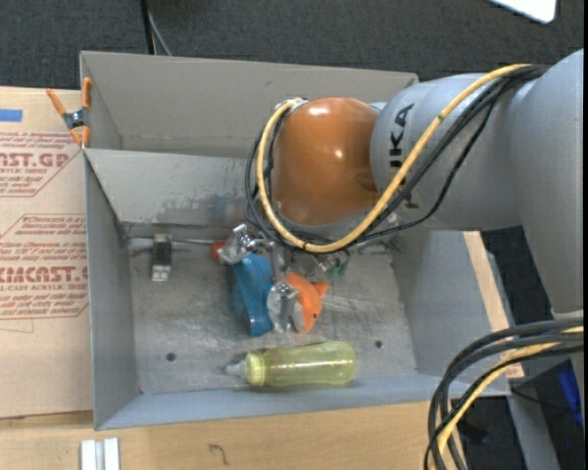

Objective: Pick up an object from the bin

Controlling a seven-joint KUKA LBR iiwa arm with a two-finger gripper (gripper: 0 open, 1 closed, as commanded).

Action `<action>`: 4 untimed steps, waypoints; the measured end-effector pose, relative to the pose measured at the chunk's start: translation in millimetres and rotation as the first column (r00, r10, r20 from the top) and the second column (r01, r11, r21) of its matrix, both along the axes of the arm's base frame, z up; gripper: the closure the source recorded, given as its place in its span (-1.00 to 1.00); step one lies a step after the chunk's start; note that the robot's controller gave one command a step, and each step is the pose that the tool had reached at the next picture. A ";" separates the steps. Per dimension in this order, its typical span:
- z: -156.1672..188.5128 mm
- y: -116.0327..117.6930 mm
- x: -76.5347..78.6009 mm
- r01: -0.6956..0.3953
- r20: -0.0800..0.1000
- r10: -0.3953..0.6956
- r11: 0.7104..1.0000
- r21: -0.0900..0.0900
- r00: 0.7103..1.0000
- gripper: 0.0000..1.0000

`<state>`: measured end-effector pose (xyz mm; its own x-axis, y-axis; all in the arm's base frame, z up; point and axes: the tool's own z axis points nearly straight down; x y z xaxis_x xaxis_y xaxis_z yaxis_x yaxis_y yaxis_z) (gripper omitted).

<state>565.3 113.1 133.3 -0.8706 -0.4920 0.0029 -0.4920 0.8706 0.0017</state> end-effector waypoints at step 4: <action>-40.6 -44.0 20.9 -0.046 0.002 0.045 0.999 0.015 0.999 1.00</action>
Offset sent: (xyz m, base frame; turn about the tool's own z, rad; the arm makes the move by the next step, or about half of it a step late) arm 0.0232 -0.0729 -0.0633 -0.0301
